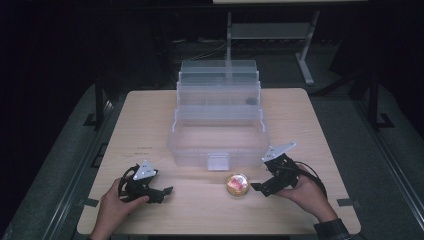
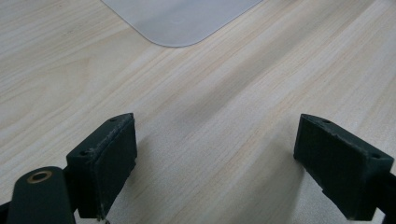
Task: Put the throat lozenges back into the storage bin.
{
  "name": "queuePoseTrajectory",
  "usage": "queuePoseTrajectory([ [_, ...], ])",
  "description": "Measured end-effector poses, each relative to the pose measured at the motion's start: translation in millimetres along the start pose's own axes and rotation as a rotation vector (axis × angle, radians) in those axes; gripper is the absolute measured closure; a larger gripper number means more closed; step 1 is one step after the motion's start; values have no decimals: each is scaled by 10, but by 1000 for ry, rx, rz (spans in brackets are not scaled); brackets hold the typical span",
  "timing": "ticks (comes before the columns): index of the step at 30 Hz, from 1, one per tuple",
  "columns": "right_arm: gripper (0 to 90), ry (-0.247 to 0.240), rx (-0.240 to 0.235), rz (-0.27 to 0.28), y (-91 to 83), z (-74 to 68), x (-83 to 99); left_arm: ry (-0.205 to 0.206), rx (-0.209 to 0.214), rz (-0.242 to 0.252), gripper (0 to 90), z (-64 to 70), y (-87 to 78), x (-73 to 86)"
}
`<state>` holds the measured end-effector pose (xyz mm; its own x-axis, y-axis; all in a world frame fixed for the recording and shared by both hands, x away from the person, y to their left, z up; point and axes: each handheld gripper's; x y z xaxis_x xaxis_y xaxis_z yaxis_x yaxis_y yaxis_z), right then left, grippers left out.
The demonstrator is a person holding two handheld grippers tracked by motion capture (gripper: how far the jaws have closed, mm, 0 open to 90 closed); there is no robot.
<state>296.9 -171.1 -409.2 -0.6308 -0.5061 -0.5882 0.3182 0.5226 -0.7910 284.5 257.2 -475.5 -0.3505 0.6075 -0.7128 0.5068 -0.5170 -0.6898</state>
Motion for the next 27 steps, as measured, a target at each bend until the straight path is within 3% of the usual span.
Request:
queuePoseTrajectory([
  [6,70,-18,-22,-25,80,-60,-67,-1,0,0,123,0,0,-1],
  [27,62,-82,-21,-120,312,-216,-253,-1,0,0,123,1,0,-1],
])
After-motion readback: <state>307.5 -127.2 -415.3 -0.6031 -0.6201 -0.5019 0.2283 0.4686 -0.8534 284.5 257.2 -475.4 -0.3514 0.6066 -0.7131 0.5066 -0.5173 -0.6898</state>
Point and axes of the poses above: each handheld gripper's, and its own axes: y roughly forward along the jaws, x roughly out of its underside, z roughly to its right, and after that the axes turned 10 degrees about y, right-handed
